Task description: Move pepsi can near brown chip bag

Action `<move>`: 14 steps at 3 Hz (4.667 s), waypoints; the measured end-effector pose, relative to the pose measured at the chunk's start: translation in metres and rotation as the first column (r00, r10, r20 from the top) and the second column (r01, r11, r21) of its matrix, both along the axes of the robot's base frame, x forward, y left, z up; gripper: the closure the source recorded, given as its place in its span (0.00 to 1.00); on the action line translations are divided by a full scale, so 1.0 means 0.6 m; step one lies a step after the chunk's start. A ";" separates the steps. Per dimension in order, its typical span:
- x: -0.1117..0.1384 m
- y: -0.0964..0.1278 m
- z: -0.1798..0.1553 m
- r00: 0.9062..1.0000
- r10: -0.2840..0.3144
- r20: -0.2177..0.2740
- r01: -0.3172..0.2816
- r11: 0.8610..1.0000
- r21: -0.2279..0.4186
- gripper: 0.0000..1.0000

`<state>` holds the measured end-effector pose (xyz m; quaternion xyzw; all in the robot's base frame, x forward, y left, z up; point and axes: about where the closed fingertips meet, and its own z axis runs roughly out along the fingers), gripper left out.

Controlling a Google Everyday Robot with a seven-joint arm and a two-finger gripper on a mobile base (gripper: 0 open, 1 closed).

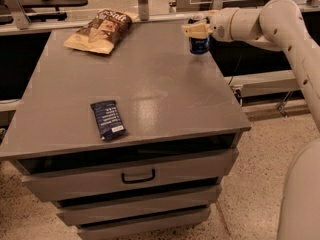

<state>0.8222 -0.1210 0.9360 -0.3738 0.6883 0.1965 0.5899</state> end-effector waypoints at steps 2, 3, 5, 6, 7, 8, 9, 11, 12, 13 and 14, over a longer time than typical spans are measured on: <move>0.006 0.092 -0.006 0.999 0.031 0.029 -0.034 0.993 0.110 1.00; 0.028 0.194 0.013 0.991 0.088 0.103 -0.104 0.981 0.162 1.00; 0.050 0.333 0.033 0.970 0.178 0.164 -0.206 0.963 0.174 1.00; 0.045 0.391 0.015 0.966 0.224 0.132 -0.244 0.956 0.162 0.76; 0.045 0.416 -0.002 0.965 0.238 0.111 -0.254 0.953 0.165 0.53; 0.046 0.430 -0.017 0.965 0.244 0.093 -0.257 0.950 0.180 0.30; 0.046 0.440 -0.025 0.965 0.249 0.082 -0.260 0.946 0.193 0.06; 0.047 0.376 -0.015 0.978 0.194 0.076 -0.204 0.968 0.146 0.00; 0.038 0.279 0.025 0.984 0.140 0.108 -0.145 0.989 0.042 0.00; 0.017 0.170 0.073 0.985 0.082 0.155 -0.083 0.997 0.003 0.00; 0.015 0.138 0.073 0.986 0.059 0.155 -0.060 0.998 0.002 0.00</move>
Offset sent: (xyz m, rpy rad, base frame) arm 0.0102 0.1247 0.0095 0.2160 -0.1249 0.0915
